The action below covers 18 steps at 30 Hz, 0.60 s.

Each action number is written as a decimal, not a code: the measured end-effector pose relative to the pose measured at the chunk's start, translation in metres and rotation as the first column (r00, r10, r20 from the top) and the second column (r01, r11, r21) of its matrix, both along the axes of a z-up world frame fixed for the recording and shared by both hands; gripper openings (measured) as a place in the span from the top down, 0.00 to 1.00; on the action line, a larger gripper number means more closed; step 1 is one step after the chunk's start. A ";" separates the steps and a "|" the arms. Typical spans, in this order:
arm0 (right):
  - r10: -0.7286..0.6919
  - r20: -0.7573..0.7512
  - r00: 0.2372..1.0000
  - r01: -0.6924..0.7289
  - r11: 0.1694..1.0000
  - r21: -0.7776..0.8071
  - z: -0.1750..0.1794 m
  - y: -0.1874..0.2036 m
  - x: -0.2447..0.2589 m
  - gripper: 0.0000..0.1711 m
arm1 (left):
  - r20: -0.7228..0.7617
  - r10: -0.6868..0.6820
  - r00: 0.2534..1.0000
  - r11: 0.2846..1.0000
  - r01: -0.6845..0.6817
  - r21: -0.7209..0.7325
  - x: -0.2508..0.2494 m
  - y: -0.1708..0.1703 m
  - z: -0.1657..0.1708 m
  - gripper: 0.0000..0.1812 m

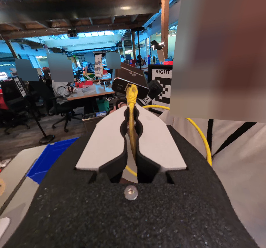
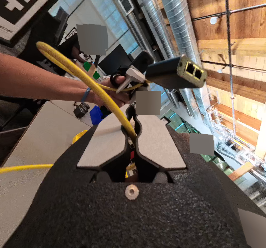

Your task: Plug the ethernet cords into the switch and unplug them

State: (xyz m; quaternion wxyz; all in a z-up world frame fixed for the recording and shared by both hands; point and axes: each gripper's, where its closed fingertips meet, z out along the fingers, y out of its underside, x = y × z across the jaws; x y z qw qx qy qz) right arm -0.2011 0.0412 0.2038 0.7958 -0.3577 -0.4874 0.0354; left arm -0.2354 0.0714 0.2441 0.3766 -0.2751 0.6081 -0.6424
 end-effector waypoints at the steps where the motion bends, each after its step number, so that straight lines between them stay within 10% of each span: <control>1: -0.011 0.039 0.999 0.011 1.000 -0.001 0.003 0.005 -0.001 0.99 | 0.017 0.009 1.000 1.000 -0.010 0.018 0.001 -0.002 0.005 0.97; 10: -0.441 0.354 0.825 0.457 0.888 0.041 -0.102 0.174 0.081 1.00 | -0.145 0.181 0.973 0.984 -0.178 0.034 0.045 0.071 -0.046 0.97; 12: -0.411 0.500 0.762 0.529 0.841 -0.114 -0.170 0.199 0.101 0.99 | -0.239 0.232 0.943 0.972 -0.231 0.036 0.059 0.104 -0.080 0.97; 15: -0.240 0.647 0.724 0.630 0.612 -0.478 -0.275 0.201 0.126 0.71 | -0.390 0.251 0.886 0.962 -0.272 -0.001 0.079 0.152 -0.138 0.97; 18: -0.187 0.483 0.856 0.505 0.507 -0.699 -0.301 0.188 0.128 0.60 | -0.519 0.179 0.835 0.965 -0.253 -0.074 0.099 0.187 -0.186 0.97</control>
